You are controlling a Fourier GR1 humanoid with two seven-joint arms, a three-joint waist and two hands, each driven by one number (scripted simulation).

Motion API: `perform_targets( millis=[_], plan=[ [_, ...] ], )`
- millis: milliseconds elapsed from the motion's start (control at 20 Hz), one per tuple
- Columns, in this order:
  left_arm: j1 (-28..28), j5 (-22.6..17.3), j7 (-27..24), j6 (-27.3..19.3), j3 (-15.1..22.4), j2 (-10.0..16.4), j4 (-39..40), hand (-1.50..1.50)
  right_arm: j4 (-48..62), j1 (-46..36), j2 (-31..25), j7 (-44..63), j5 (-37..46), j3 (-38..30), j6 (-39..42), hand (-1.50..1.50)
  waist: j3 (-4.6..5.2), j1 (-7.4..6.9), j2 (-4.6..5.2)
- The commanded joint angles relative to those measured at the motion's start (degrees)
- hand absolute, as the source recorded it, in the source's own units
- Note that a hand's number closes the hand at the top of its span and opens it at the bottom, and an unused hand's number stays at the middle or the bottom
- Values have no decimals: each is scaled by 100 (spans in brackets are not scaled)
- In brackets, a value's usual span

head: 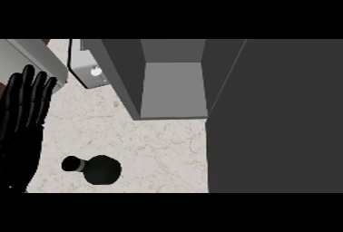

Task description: Pick up the wine, place it into the cabinet and close the cabinet

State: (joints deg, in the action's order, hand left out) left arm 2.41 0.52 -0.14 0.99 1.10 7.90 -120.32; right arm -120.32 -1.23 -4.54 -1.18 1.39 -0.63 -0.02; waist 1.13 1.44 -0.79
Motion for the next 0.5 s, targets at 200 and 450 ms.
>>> perform_targets(
  millis=[200, 450],
  plan=[
    [-600, -1745, -352, 2229, 1244, 478, -476, -150, -365, 423, 15, 255, -217, 213, 205, -150, -93, -57, 22],
    [-1861, -3070, 207, 3171, 2227, 880, -465, -150, -493, 786, -71, 761, -669, 813, 749, -150, -97, -191, 31]
  ],
)
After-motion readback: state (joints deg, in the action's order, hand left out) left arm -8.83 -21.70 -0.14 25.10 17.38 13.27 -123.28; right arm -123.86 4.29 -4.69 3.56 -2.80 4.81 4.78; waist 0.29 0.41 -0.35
